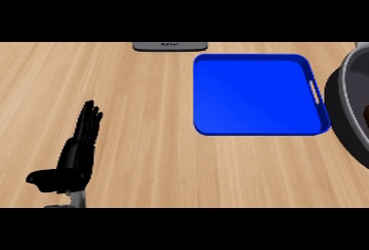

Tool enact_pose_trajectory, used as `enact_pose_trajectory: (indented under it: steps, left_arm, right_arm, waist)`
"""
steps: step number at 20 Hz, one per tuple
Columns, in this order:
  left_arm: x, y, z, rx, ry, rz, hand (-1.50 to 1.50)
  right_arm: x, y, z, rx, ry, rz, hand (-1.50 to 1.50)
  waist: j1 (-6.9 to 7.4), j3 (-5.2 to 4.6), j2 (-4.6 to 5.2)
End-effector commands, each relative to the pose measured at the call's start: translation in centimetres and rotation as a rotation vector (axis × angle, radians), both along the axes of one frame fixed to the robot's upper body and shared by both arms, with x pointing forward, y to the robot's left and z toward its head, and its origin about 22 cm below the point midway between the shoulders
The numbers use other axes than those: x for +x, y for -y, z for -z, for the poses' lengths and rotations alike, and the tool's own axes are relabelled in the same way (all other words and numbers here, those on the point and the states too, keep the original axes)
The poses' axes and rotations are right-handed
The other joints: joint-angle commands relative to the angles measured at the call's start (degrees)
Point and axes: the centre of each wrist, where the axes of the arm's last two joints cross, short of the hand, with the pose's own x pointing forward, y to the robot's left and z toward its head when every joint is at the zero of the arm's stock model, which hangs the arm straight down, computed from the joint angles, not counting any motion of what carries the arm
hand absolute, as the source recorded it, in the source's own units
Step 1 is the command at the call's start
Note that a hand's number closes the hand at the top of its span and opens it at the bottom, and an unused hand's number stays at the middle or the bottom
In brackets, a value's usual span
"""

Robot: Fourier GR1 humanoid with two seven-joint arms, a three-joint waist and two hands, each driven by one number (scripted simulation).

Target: Pick the sweet potato from the tray and place it in the pot

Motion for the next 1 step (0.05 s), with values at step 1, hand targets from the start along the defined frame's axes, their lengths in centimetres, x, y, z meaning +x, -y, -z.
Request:
enact_pose_trajectory:
  steps: [1]
  left_arm:
    - [0.85,-0.15,0.46,-0.01,0.006,-0.002,0.0]
  right_arm:
    - [-1.91,-0.9,0.1,-0.027,0.114,0.035,-1.5]
  waist:
    - [-0.29,0.0,0.08]
